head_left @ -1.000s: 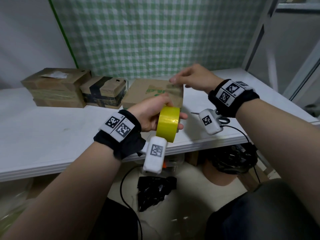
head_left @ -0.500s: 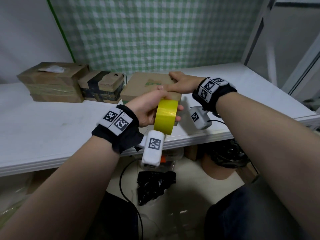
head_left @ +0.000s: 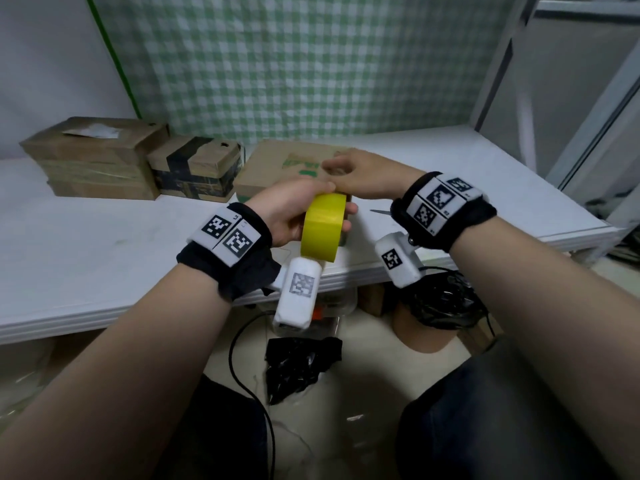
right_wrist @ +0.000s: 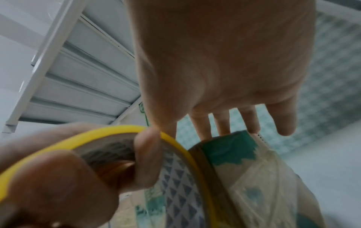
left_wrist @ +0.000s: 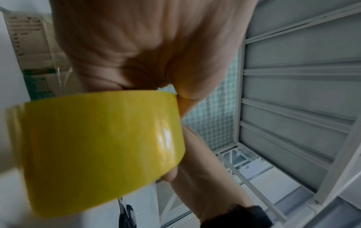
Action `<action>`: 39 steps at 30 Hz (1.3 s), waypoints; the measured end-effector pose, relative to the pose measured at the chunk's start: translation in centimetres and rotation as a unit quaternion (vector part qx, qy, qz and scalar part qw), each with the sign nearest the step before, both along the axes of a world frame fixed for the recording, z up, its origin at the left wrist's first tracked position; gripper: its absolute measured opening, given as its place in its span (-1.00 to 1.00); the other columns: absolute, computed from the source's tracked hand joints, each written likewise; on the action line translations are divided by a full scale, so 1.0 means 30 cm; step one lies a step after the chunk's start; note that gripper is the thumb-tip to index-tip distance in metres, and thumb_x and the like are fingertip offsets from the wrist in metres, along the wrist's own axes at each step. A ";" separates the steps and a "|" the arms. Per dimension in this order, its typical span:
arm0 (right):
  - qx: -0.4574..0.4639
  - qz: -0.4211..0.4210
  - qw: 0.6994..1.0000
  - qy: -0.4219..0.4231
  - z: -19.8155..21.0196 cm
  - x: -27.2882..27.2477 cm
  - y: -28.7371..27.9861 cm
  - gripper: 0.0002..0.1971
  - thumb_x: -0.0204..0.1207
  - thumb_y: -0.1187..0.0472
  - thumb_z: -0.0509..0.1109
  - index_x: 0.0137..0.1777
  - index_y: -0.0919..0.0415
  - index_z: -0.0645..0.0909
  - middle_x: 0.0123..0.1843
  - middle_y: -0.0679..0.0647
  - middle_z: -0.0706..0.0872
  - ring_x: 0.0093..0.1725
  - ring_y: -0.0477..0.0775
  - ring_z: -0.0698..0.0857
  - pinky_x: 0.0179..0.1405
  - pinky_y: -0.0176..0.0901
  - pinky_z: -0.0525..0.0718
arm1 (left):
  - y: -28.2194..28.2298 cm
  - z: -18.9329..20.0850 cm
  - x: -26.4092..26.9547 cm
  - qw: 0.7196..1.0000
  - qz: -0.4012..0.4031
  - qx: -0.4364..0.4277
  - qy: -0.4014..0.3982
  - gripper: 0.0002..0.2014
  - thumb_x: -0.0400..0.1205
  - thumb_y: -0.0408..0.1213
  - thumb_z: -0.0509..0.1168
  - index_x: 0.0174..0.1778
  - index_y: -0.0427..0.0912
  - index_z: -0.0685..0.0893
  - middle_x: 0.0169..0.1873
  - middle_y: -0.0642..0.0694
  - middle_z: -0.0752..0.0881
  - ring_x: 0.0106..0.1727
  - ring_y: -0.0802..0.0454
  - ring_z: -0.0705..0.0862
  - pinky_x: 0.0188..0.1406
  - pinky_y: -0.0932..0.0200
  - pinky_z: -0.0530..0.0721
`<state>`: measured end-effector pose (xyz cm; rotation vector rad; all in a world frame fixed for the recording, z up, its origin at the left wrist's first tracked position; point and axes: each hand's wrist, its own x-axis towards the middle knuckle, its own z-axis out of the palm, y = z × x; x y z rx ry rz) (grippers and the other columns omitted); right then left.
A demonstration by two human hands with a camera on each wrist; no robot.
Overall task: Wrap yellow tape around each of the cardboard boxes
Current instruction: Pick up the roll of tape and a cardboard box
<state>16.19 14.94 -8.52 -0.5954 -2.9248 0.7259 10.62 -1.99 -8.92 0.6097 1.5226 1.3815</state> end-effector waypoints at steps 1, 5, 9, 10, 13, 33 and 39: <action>-0.008 0.007 1.000 -0.004 -0.011 0.013 0.000 -0.45 0.70 -0.10 0.36 0.61 0.14 0.52 0.59 0.04 0.52 0.58 0.05 0.50 0.39 -0.44 0.34 | -0.006 0.000 0.007 1.000 0.001 -0.001 0.003 -0.77 0.84 -0.19 0.15 0.22 -0.23 0.63 -0.17 -0.16 0.86 -0.36 -0.04 0.82 -0.32 0.10 0.81; -0.034 0.007 0.999 0.029 -0.044 0.044 0.016 -0.36 0.69 -0.08 0.39 0.70 0.13 0.38 0.79 0.06 0.23 0.74 -0.03 0.21 0.42 -0.50 0.08 | -0.029 -0.015 0.034 0.999 0.027 0.019 0.004 -0.71 0.82 -0.21 0.18 0.36 -0.29 0.61 -0.10 -0.23 0.87 -0.31 -0.09 0.85 -0.40 0.11 0.80; -0.069 0.012 0.996 0.058 -0.062 0.045 0.015 -0.32 0.63 -0.04 0.48 0.69 0.13 0.41 0.80 0.08 0.20 0.75 -0.05 0.19 0.54 -0.41 0.07 | -0.025 -0.029 0.042 0.999 0.037 0.002 0.000 -0.73 0.86 -0.21 0.13 0.30 -0.30 0.60 -0.18 -0.24 0.87 -0.33 -0.05 0.85 -0.41 0.08 0.83; -0.083 0.012 0.994 0.067 -0.062 0.049 0.011 -0.30 0.60 -0.06 0.51 0.68 0.12 0.43 0.79 0.06 0.22 0.74 -0.06 0.21 0.57 -0.38 0.08 | -0.027 -0.032 0.046 0.999 0.032 -0.012 -0.001 -0.75 0.86 -0.22 0.10 0.30 -0.28 0.58 -0.20 -0.24 0.87 -0.34 -0.05 0.85 -0.36 0.05 0.86; -0.096 0.011 0.993 0.075 -0.061 0.047 0.015 -0.27 0.54 -0.11 0.55 0.66 0.10 0.46 0.79 0.03 0.25 0.73 -0.07 0.23 0.65 -0.30 0.11 | -0.031 -0.048 0.050 0.999 0.015 -0.053 0.001 -0.71 0.87 -0.23 0.07 0.38 -0.35 0.50 -0.20 -0.26 0.87 -0.33 -0.07 0.86 -0.32 0.01 0.85; -0.075 -0.142 0.982 0.099 -0.048 0.172 0.166 -0.65 0.69 0.08 0.43 0.42 0.17 0.71 0.36 0.01 0.74 0.32 -0.04 0.66 0.31 -0.22 0.48 | 0.009 -0.083 0.048 0.998 0.049 -0.033 -0.024 -0.66 0.85 -0.29 0.10 0.46 -0.42 0.48 -0.08 -0.26 0.87 -0.28 -0.12 0.86 -0.25 -0.02 0.85; 0.053 -0.287 0.953 -0.084 -0.129 0.281 0.265 -0.86 0.58 0.28 0.34 -0.21 0.23 0.50 -0.22 0.18 0.58 -0.05 0.28 0.54 0.07 -0.05 0.46 | 0.029 -0.087 0.062 0.998 0.054 -0.036 -0.011 -0.65 0.85 -0.25 0.11 0.50 -0.37 0.43 -0.05 -0.22 0.88 -0.26 -0.15 0.87 -0.35 0.01 0.84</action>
